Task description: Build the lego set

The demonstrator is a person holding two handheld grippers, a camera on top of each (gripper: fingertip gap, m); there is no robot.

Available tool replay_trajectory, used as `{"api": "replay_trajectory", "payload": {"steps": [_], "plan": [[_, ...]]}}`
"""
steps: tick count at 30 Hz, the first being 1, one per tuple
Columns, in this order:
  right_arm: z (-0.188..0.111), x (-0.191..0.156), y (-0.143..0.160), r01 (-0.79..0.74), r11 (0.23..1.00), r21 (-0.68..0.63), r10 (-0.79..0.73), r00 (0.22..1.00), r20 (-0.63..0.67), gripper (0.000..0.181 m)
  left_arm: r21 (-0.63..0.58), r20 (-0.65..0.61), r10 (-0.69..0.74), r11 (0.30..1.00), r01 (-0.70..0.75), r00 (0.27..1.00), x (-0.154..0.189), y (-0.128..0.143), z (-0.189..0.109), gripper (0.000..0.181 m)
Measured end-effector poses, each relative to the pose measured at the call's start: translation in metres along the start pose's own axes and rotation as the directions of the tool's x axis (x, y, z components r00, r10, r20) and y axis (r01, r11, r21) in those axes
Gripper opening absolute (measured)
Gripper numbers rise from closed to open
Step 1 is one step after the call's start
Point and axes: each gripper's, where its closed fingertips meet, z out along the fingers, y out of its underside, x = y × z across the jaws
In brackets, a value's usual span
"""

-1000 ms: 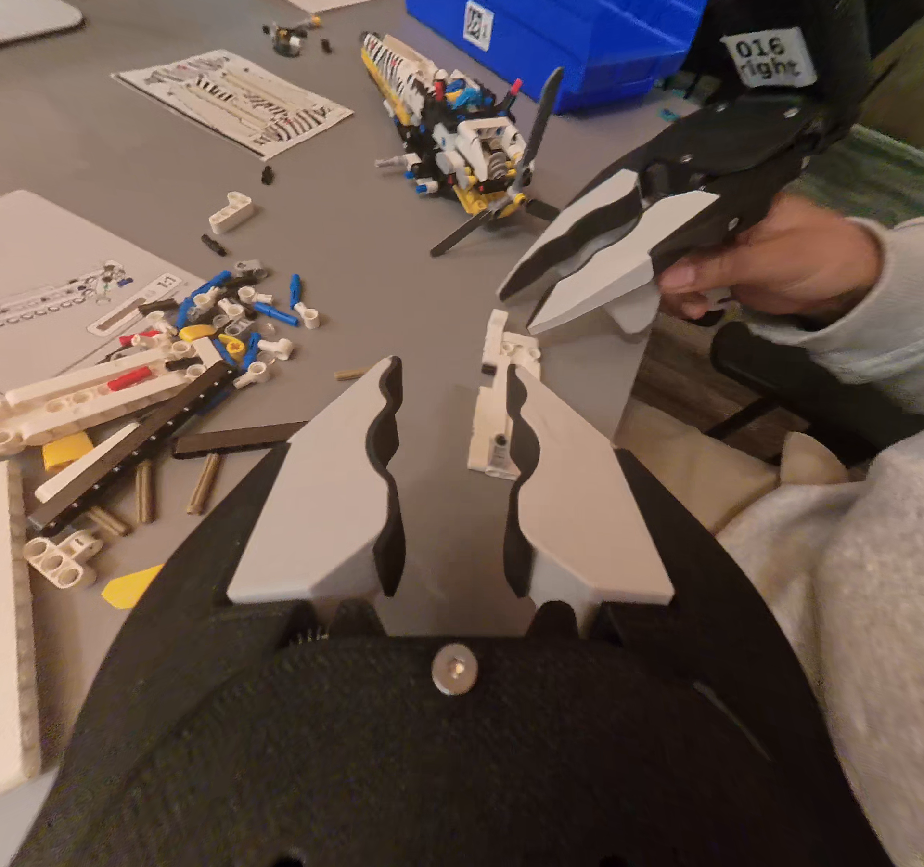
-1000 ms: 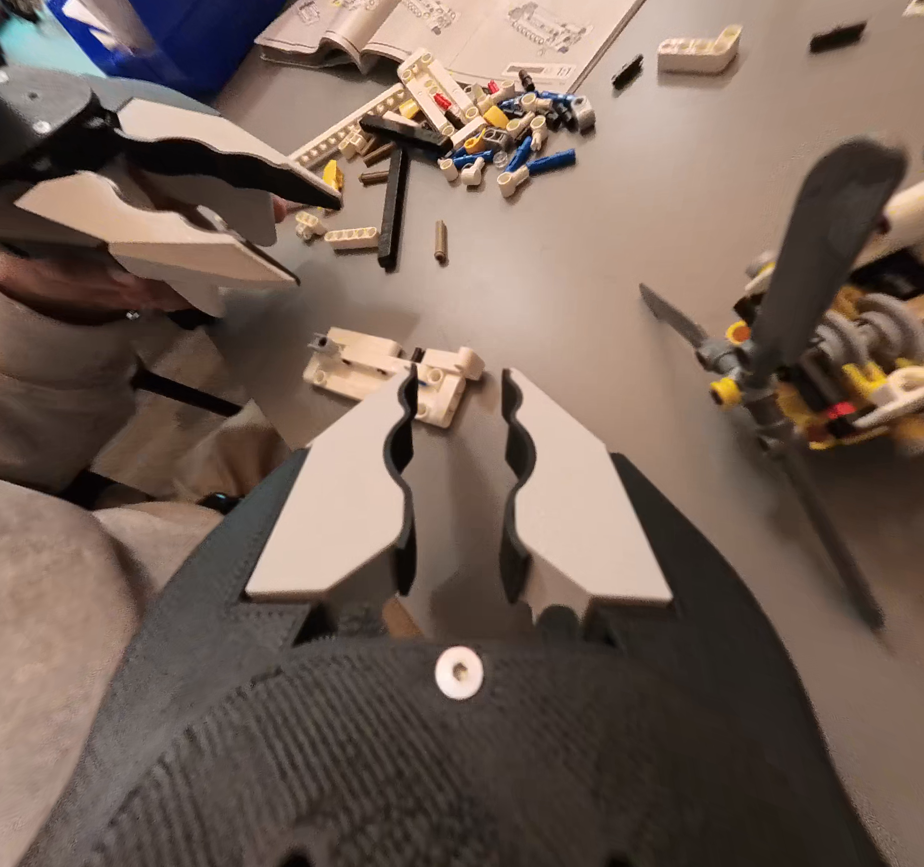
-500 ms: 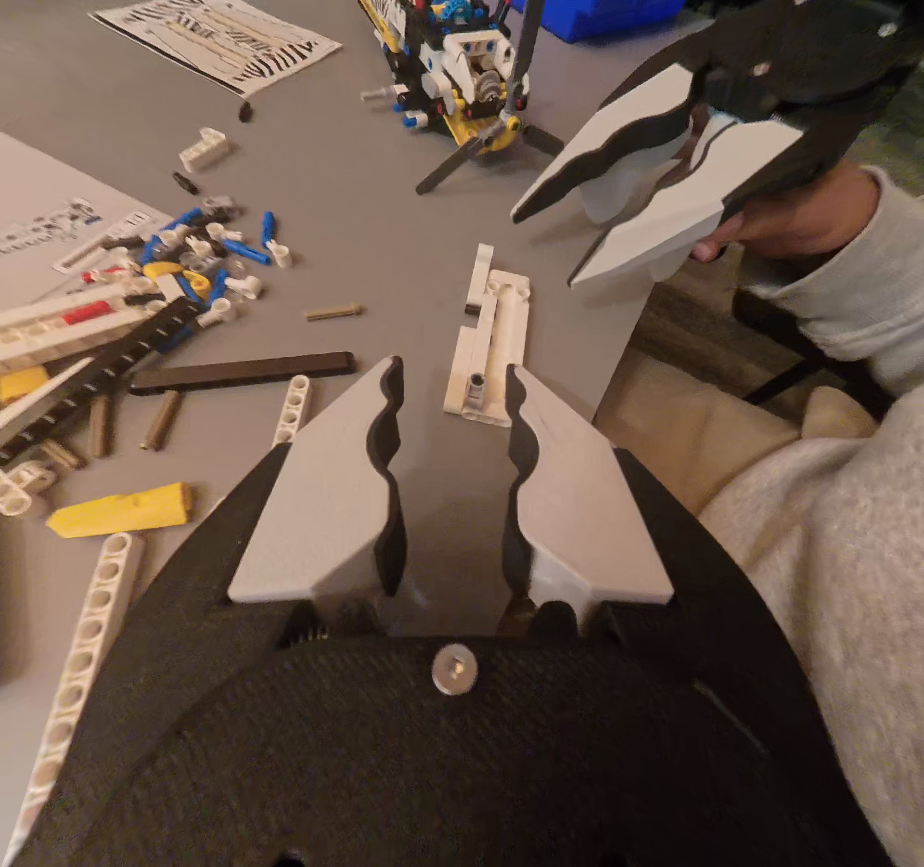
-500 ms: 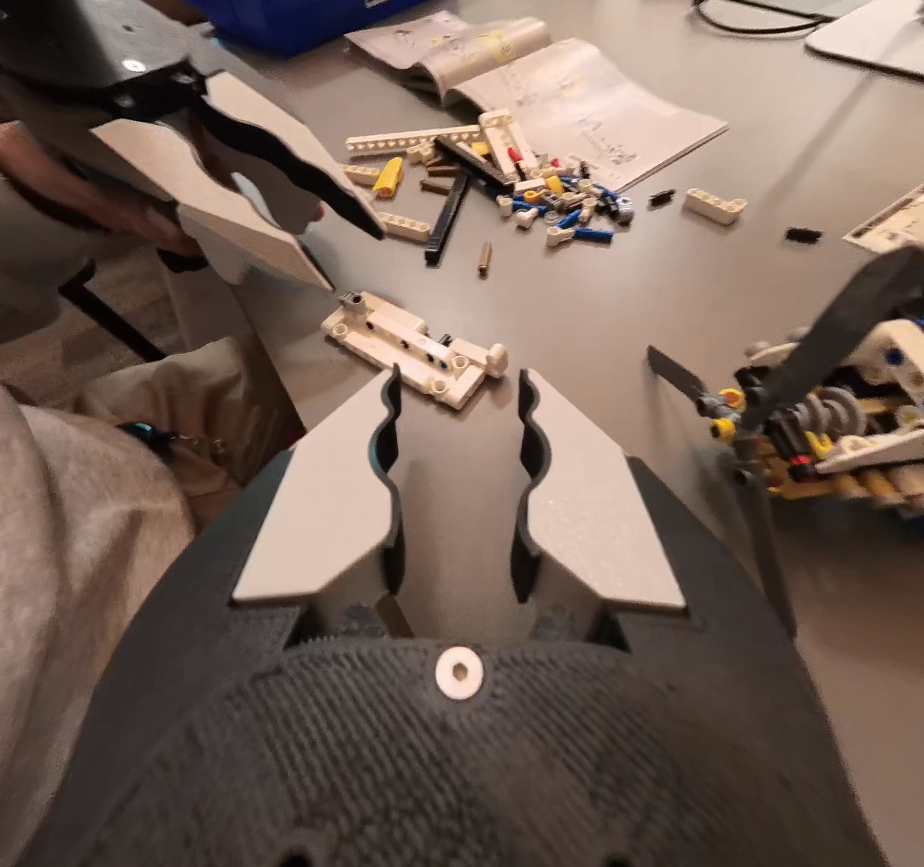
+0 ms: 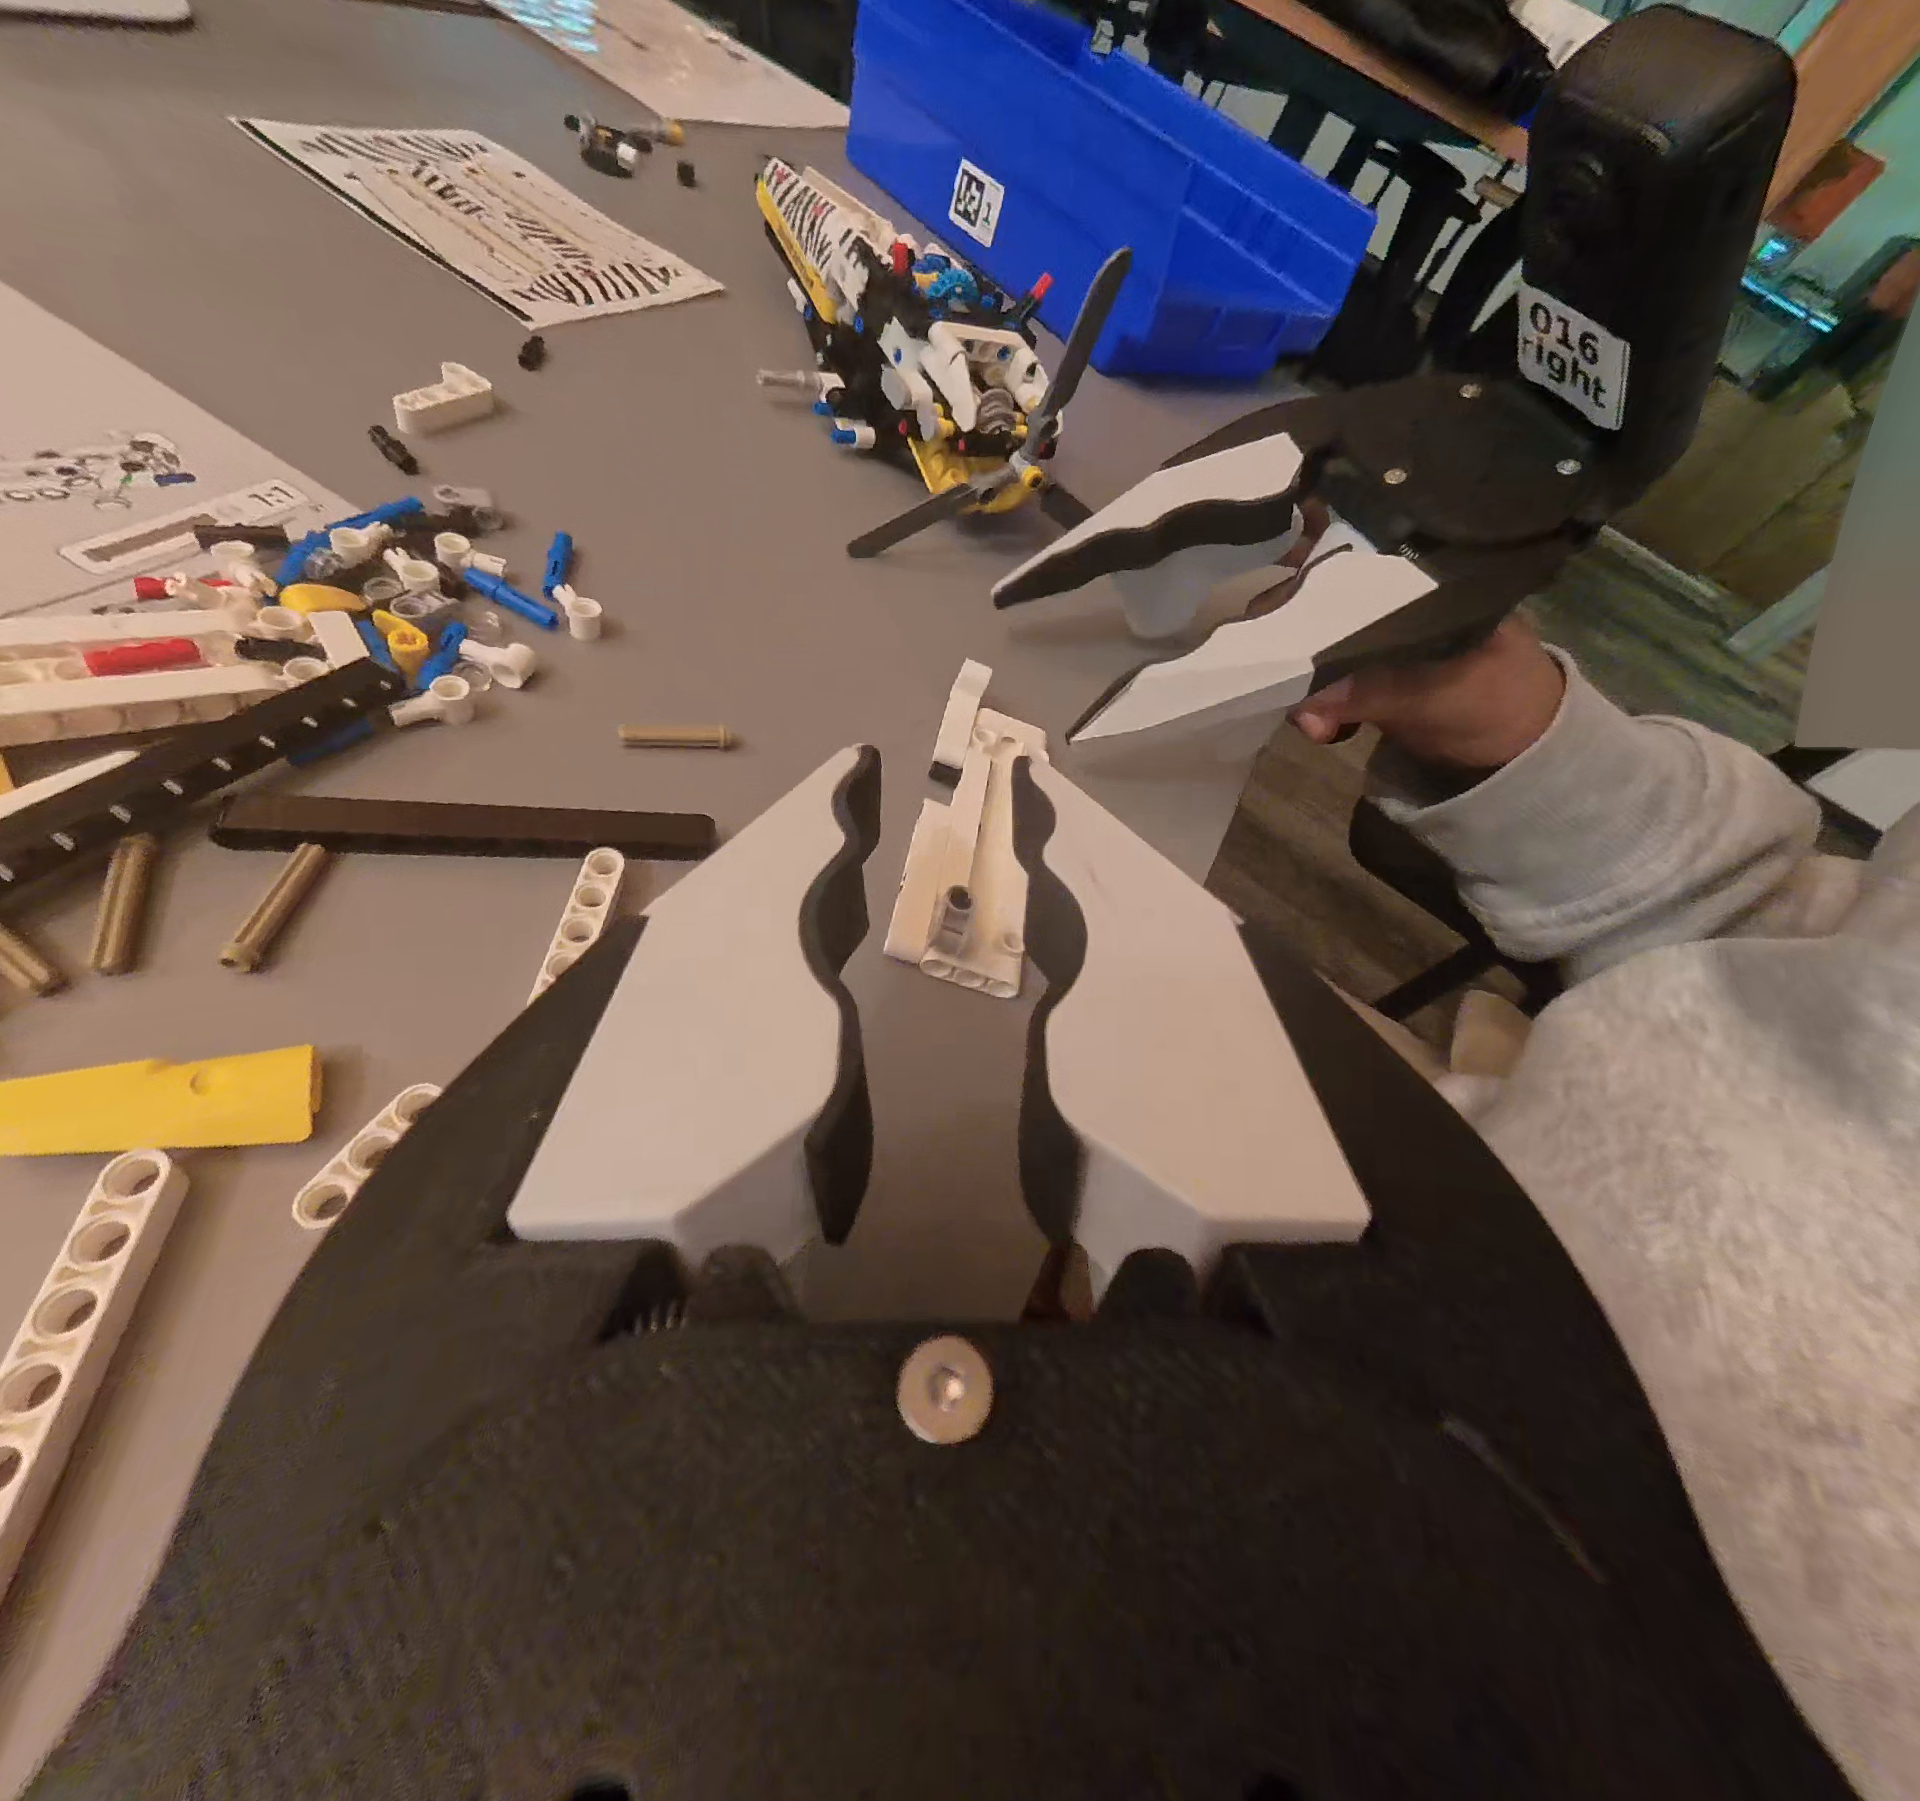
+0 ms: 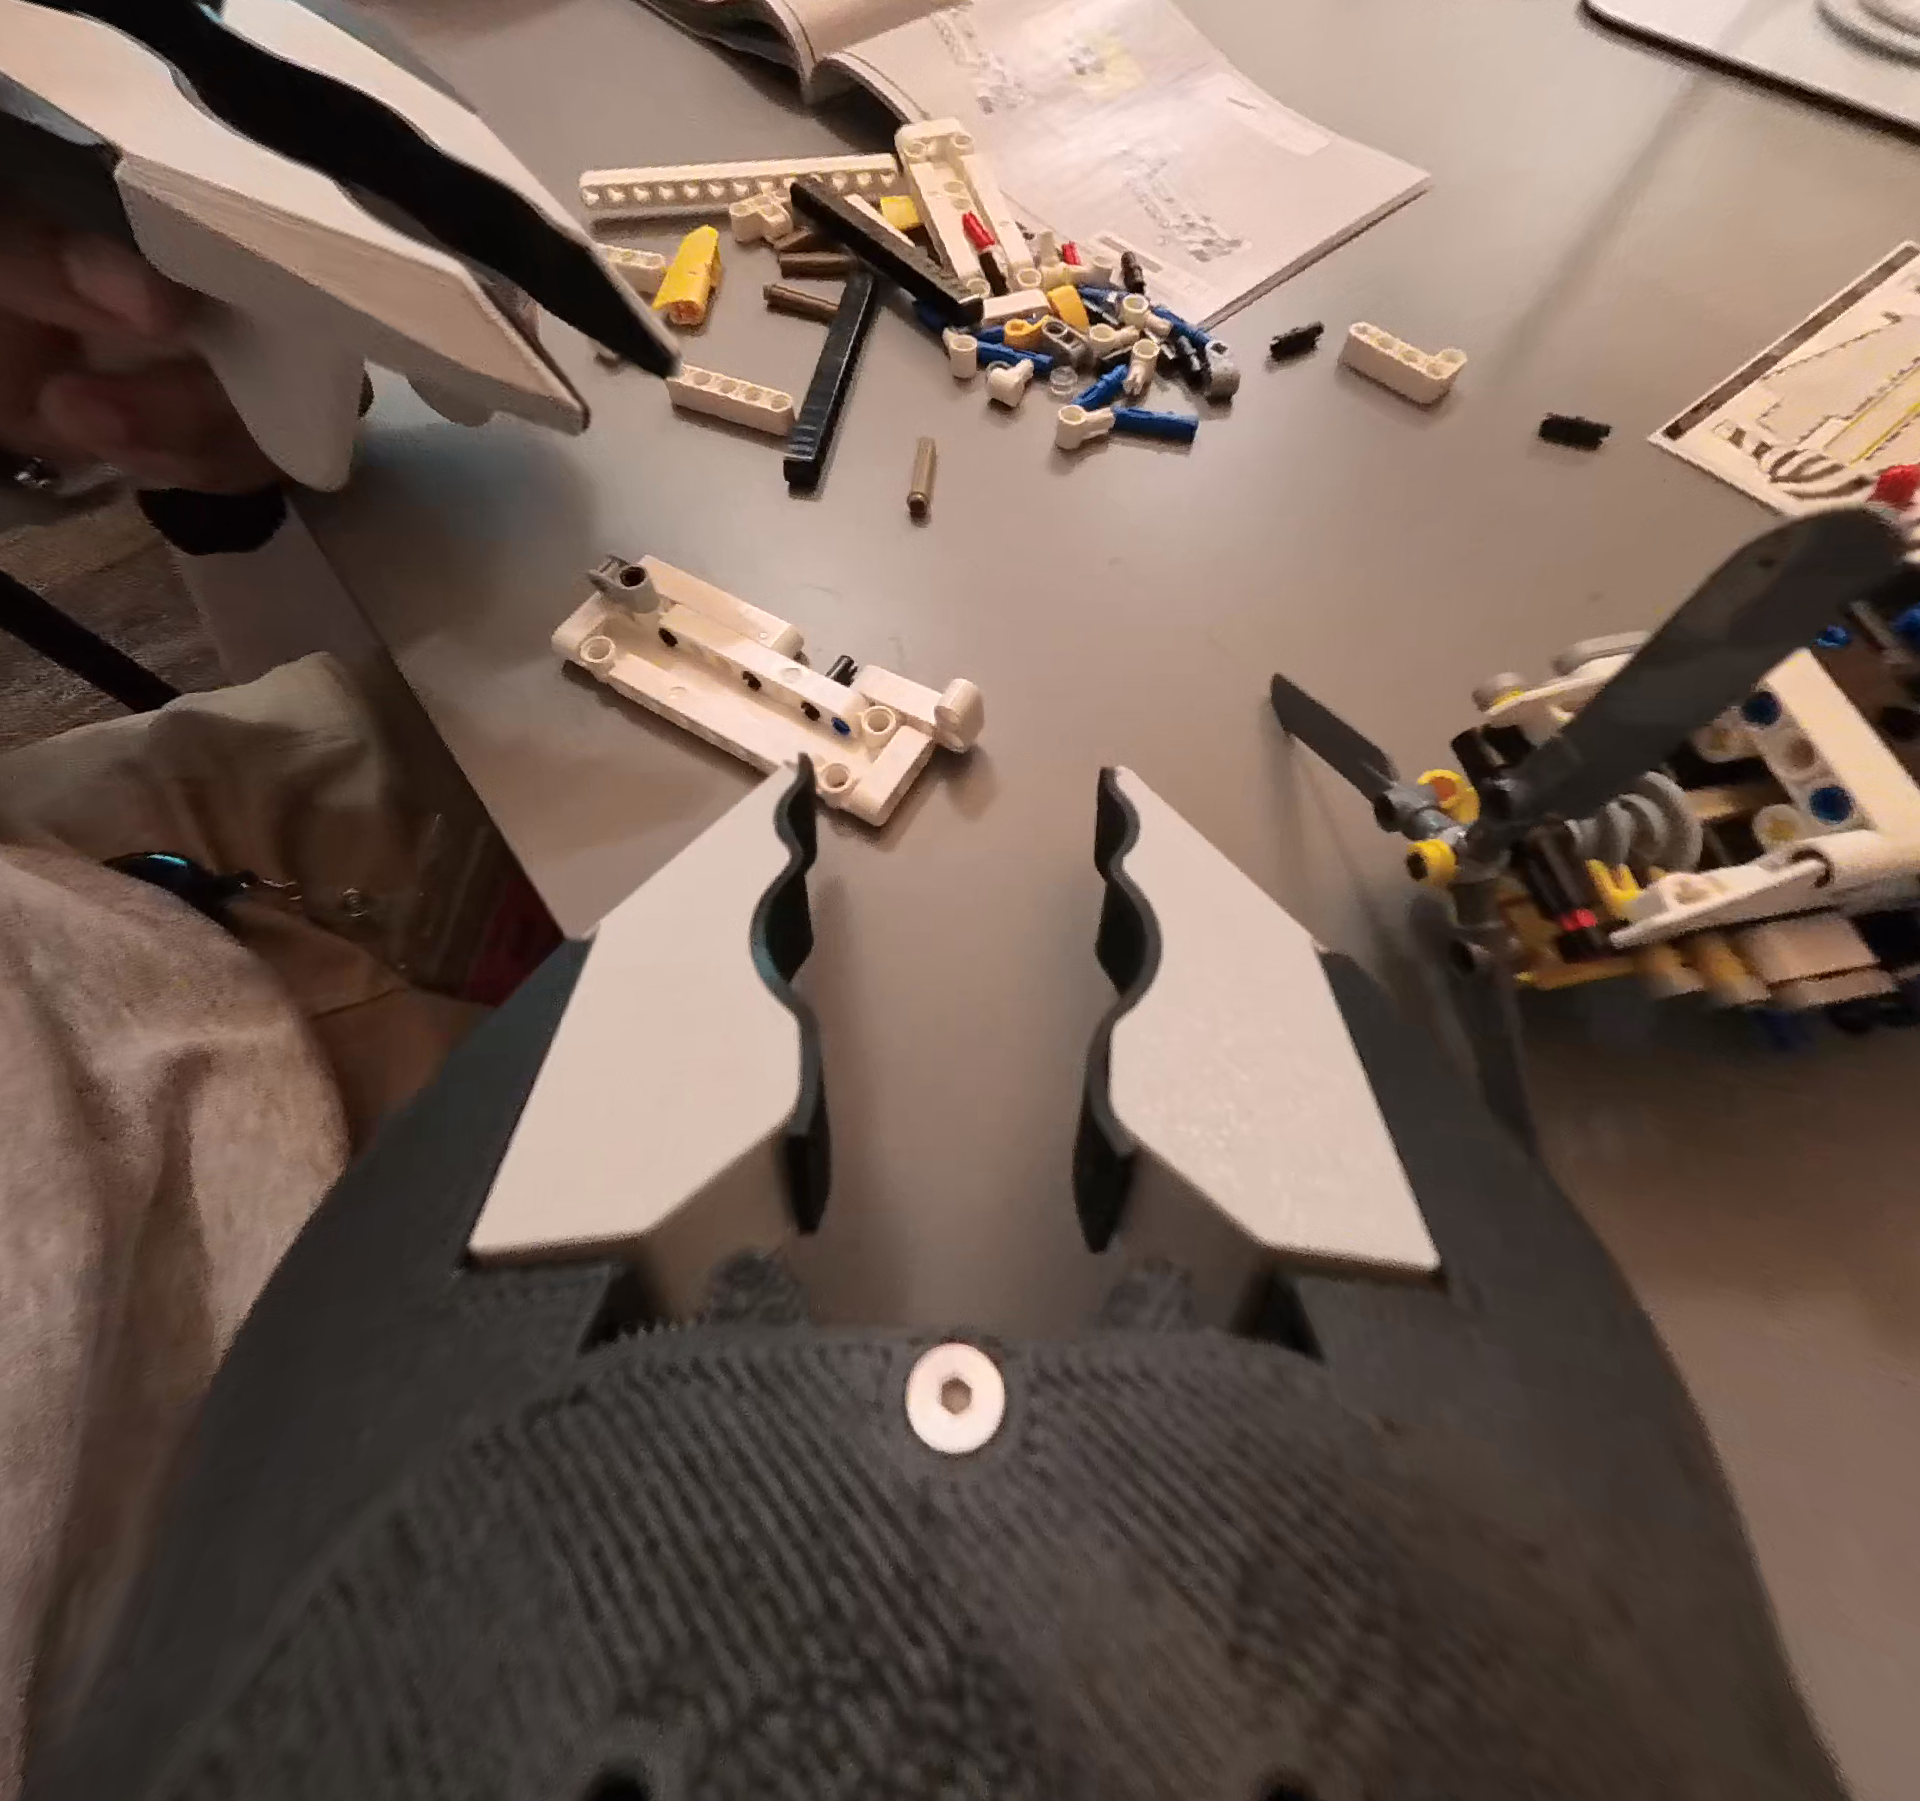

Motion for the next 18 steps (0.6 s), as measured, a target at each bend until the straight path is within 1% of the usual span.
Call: {"api": "replay_trajectory", "payload": {"steps": [2,3,5,7,9,12,15,18], "plan": [[0.000,0.005,-0.003,-0.033,0.999,0.014,0.033,0.999,-0.019,0.060,0.007,-0.022,-0.041,0.999,0.041,0.999,-0.001,-0.002,-0.001,0.024],[-0.001,0.006,-0.006,-0.053,0.998,0.040,0.053,0.998,-0.019,0.062,0.020,-0.037,-0.067,0.997,0.068,0.997,-0.002,-0.004,-0.002,0.024],[-0.005,0.006,-0.016,-0.103,0.987,0.122,0.105,0.994,-0.010,0.063,0.061,-0.060,-0.134,0.989,0.138,0.989,-0.006,-0.011,-0.006,0.025],[-0.009,0.007,-0.025,-0.145,0.969,0.202,0.147,0.989,0.004,0.059,0.113,-0.085,-0.191,0.973,0.200,0.978,-0.010,-0.019,-0.011,0.028],[-0.014,0.005,-0.031,-0.153,0.956,0.252,0.152,0.988,0.022,0.051,0.187,-0.076,-0.233,0.952,0.243,0.970,-0.018,-0.028,-0.018,0.033],[-0.017,0.001,-0.033,-0.153,0.948,0.279,0.141,0.988,0.061,0.043,0.285,-0.072,-0.223,0.929,0.234,0.972,-0.021,-0.038,-0.028,0.034],[-0.021,-0.005,-0.035,-0.124,0.945,0.303,0.104,0.991,0.080,0.028,0.317,-0.091,-0.227,0.916,0.244,0.970,-0.021,-0.043,-0.030,0.037],[-0.025,-0.010,-0.037,-0.083,0.938,0.337,0.059,0.995,0.082,0.007,0.319,-0.153,-0.290,0.890,0.325,0.945,-0.024,-0.048,-0.025,0.040]]}}
